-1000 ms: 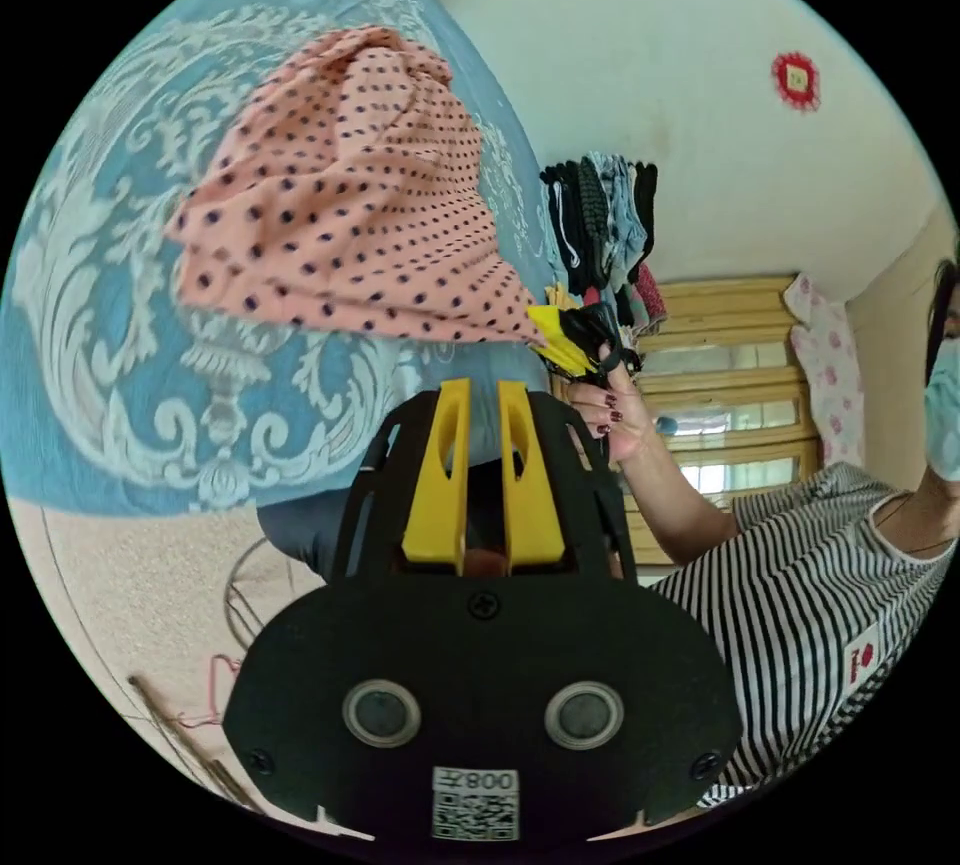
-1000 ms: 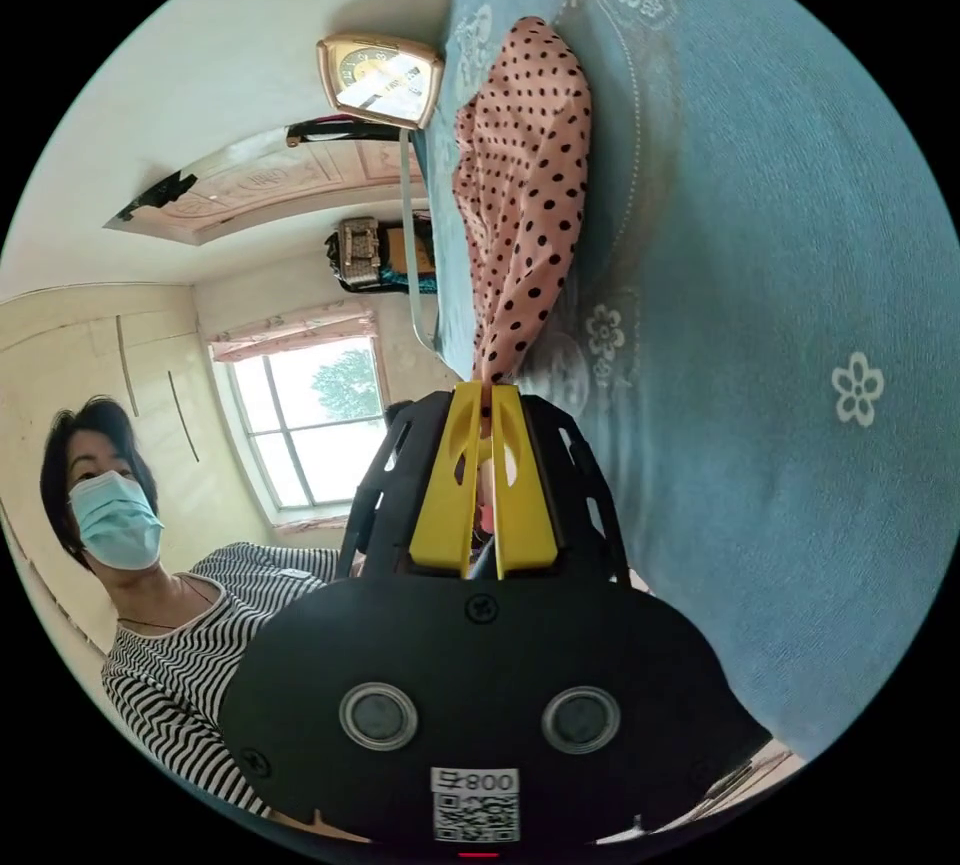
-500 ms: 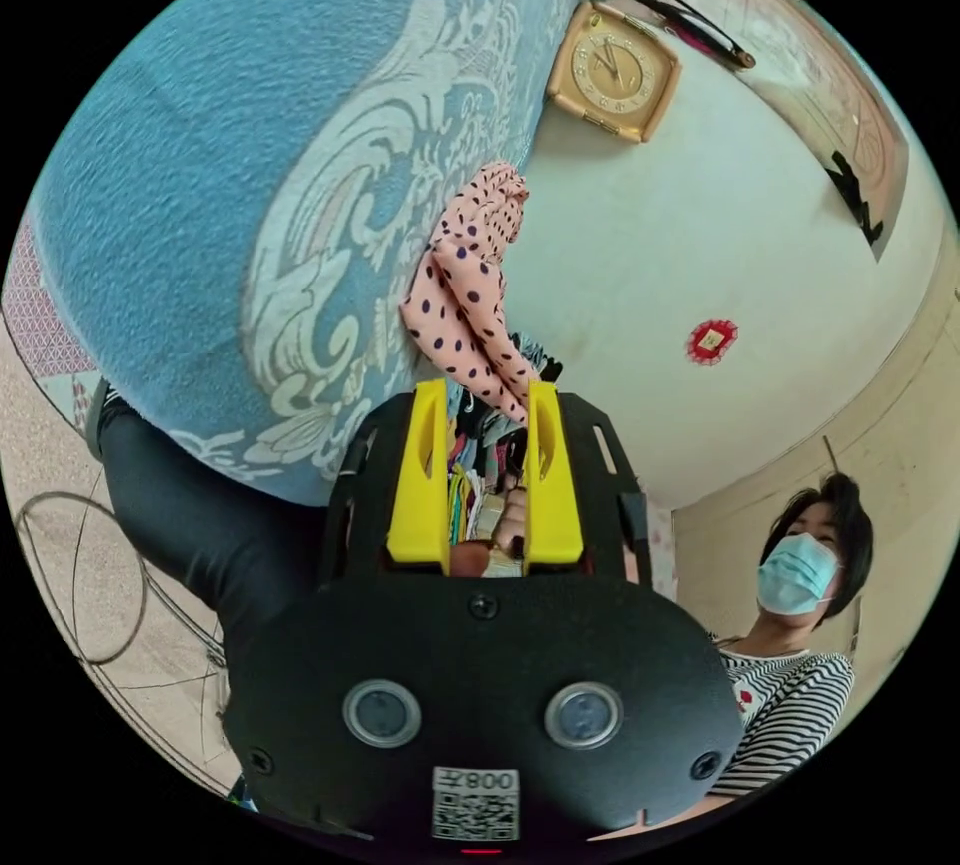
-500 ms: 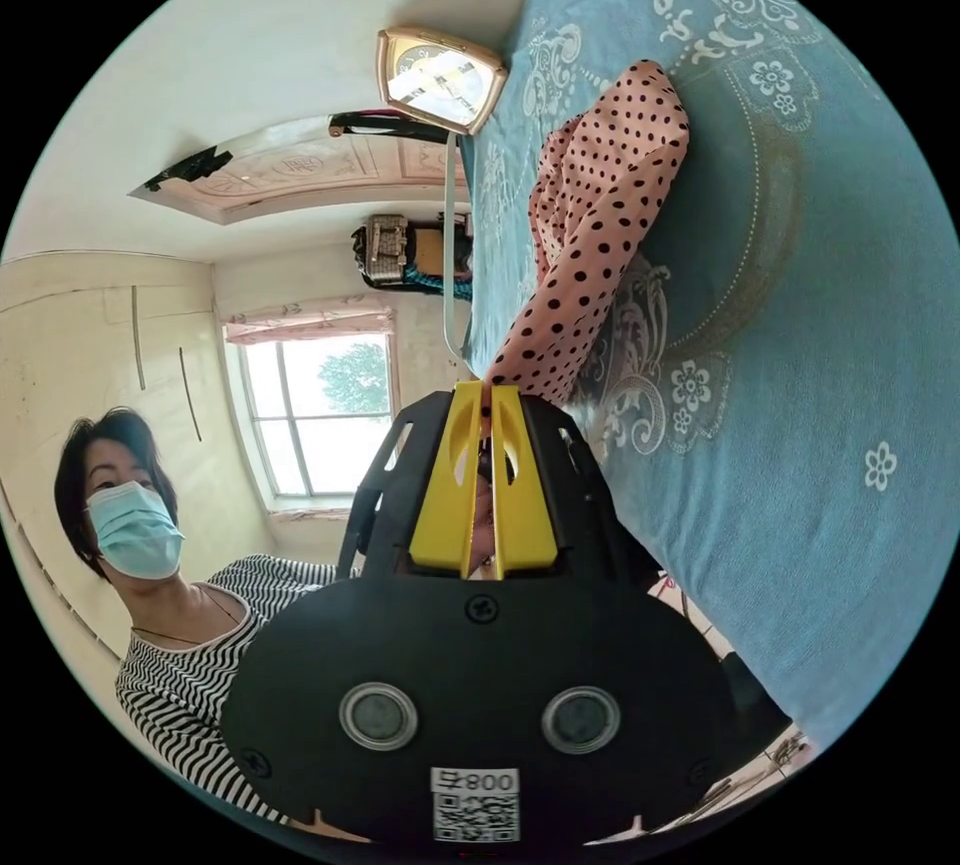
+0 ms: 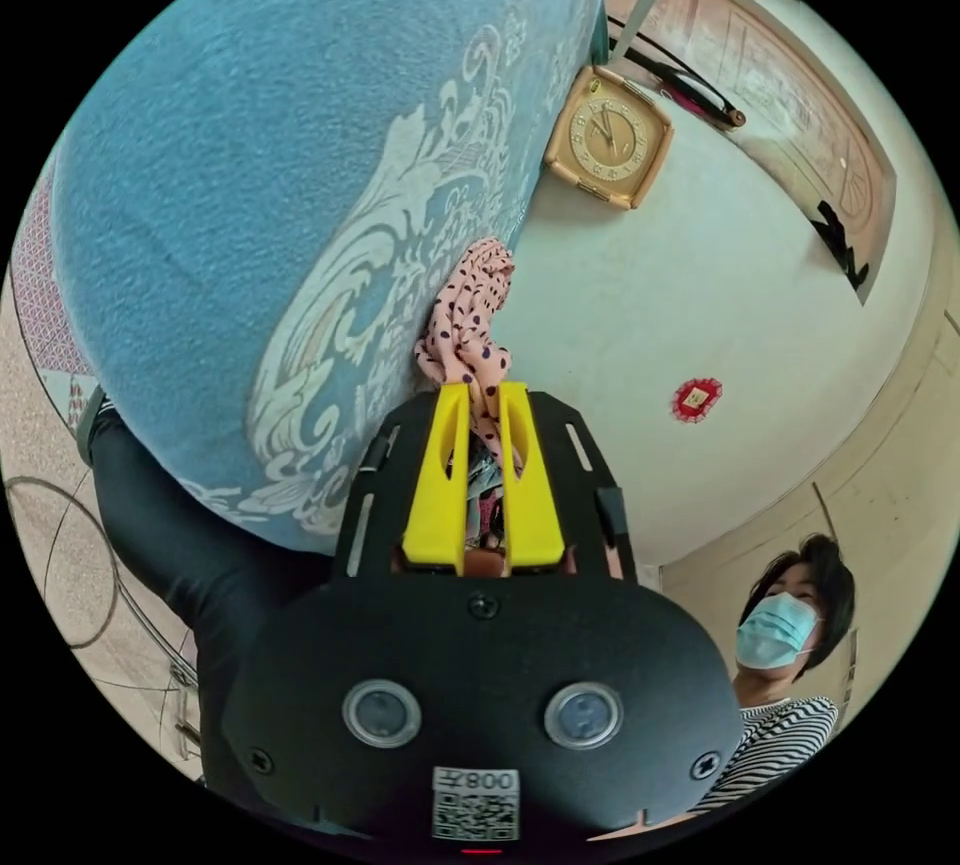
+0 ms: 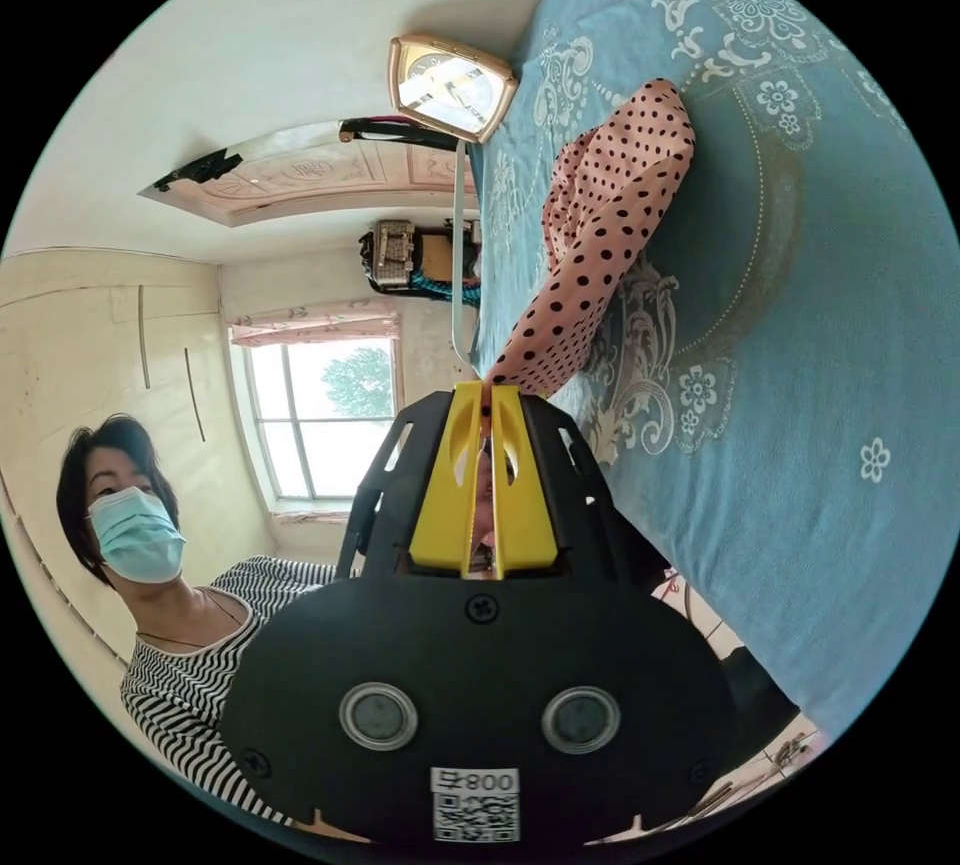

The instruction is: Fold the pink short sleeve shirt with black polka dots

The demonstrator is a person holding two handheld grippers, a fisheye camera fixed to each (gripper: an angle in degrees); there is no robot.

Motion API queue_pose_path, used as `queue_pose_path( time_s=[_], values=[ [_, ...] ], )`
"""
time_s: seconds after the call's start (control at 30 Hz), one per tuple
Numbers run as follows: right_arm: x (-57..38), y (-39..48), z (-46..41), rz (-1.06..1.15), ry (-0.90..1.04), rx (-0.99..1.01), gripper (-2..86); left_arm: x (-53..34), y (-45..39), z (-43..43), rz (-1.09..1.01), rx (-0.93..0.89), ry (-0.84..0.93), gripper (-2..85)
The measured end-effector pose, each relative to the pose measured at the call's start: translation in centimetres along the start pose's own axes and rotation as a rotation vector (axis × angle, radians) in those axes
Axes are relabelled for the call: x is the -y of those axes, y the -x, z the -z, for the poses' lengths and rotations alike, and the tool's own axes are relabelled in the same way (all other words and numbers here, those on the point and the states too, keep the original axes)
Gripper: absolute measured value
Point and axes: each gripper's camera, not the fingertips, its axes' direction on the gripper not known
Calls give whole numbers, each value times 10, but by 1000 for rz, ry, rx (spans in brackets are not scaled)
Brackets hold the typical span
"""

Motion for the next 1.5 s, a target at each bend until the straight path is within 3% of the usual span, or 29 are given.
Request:
queue_pose_path(
  time_s=[0.37, 0.83, 1.23, 1.5],
  values=[
    [-97, -41, 68, 14, -12, -59, 14, -51, -117, 2, -169, 55, 120, 32],
    [-309, -70, 184, 193, -134, -12, 11, -173, -261, -30, -331, -88, 338, 30],
    [-479, -125, 308, 336, -376, 1, 12, -275, -366, -154, -405, -154, 605, 30],
    [-522, -193, 383, 305, -485, -31, 12, -319, -414, -285, -401, -84, 736, 29]
  ],
)
